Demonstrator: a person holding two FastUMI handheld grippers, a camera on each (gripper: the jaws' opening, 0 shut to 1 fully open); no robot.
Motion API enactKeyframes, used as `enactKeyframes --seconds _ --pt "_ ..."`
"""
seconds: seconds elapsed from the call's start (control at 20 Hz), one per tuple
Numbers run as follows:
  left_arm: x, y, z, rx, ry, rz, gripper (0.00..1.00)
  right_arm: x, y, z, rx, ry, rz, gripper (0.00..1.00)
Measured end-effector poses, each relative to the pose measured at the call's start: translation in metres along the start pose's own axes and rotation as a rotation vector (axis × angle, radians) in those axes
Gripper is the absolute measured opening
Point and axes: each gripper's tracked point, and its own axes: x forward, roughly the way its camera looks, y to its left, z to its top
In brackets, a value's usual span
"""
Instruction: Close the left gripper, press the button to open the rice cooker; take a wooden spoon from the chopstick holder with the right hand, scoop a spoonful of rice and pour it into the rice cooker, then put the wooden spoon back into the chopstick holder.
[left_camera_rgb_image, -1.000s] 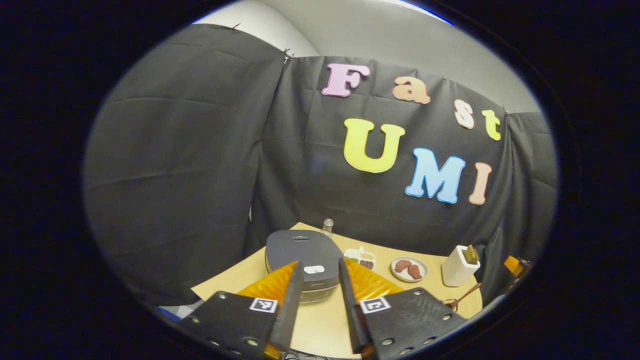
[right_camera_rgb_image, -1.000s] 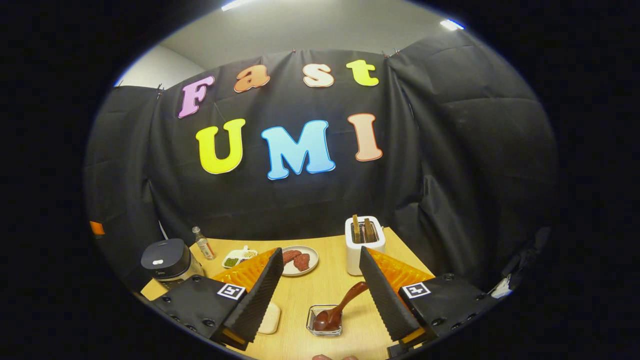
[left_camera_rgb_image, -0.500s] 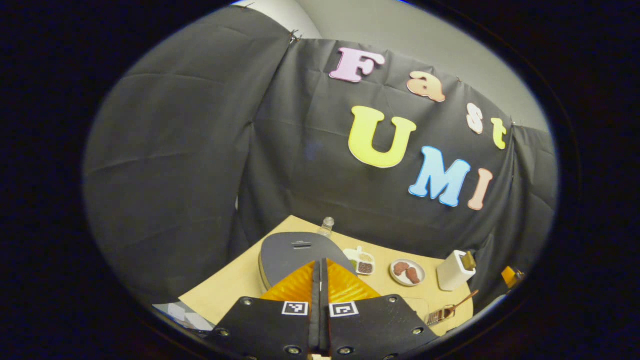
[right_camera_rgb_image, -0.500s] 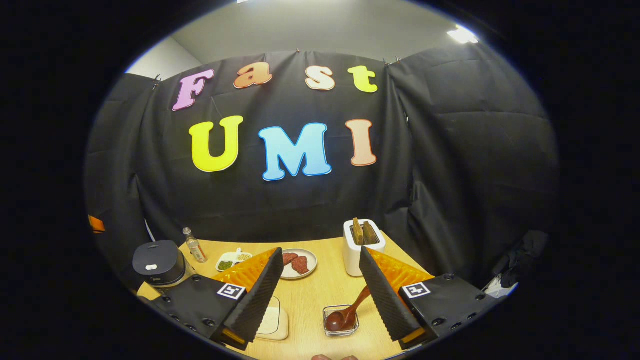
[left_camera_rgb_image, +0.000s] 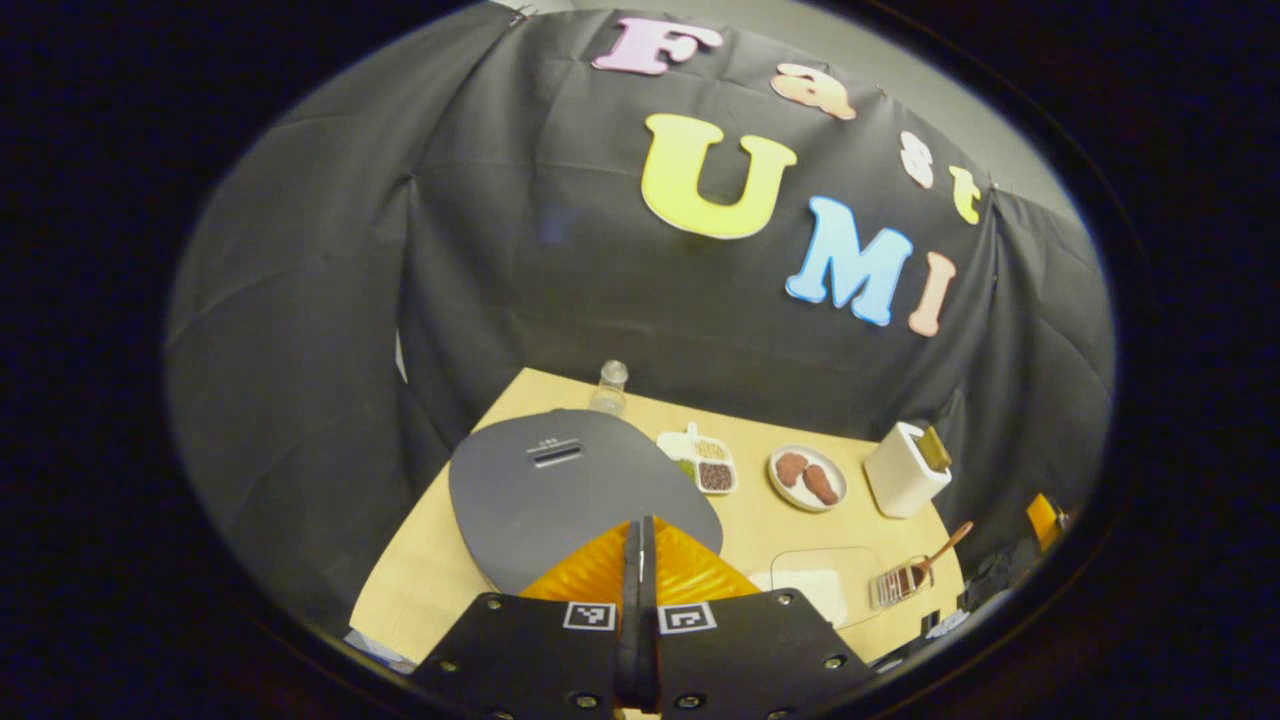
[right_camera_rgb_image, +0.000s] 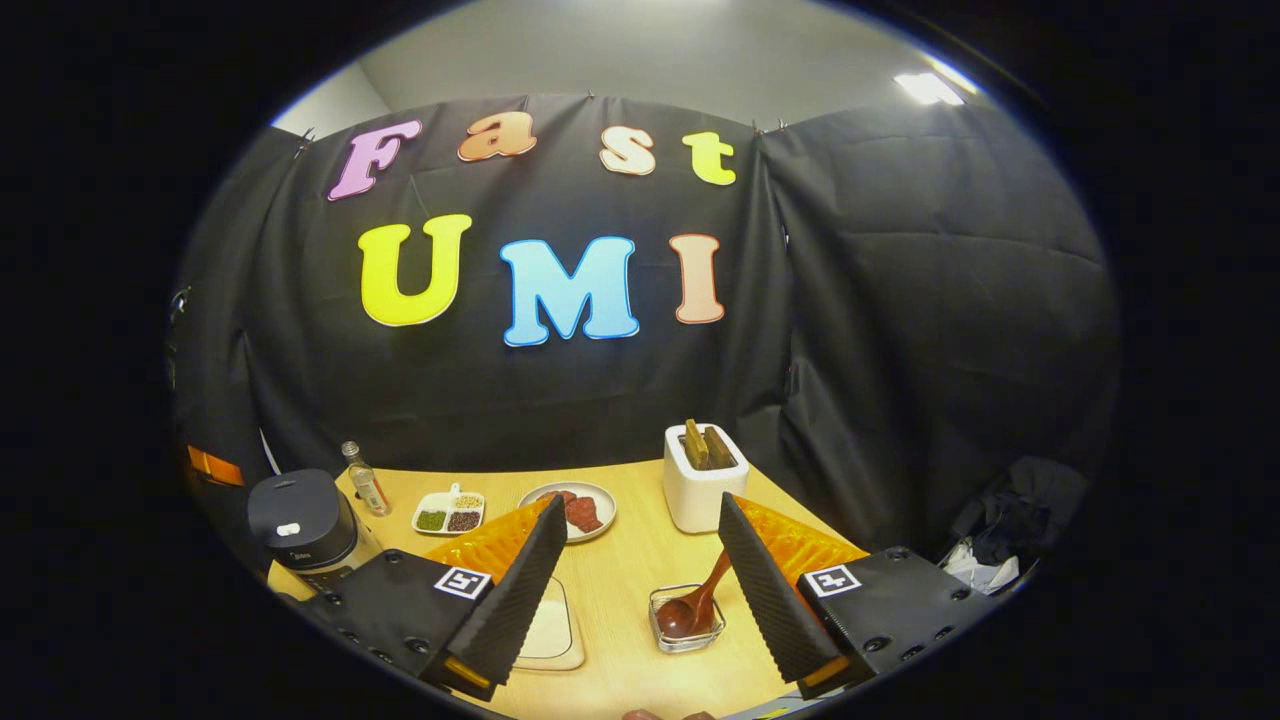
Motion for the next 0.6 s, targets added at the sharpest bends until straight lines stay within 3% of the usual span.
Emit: enactKeyframes --seconds 0.1,0.15,0.25,0.3,0.4,0.6 --pt "0.017 -0.001 -0.008 0.027 0.032 -0.018 0.01 -0.006 0.007 -0.006 -0.006 0.025 -0.01 0.93" --pt "0.024 -0.001 -0.013 0.04 0.051 -0.024 0.01 -0.01 0.01 -0.006 -0.011 0.031 -0.014 0.98" --pt "0.034 -0.001 -0.027 0.046 0.096 -0.032 0.01 -0.015 0.016 -0.002 -0.03 0.014 -0.016 0.93" --pt "0.037 -0.002 -0.032 0.043 0.116 -0.032 0.01 -0.015 0.017 -0.001 -0.044 0.007 -0.017 0.98" --pt "0.045 -0.002 -0.038 0.042 0.134 -0.027 0.0 -0.01 0.021 0.0 -0.063 0.002 -0.005 0.92" --pt "0.056 -0.005 -0.044 0.018 0.149 -0.001 0.01 0.007 0.018 0.0 -0.052 0.018 0.024 0.95"
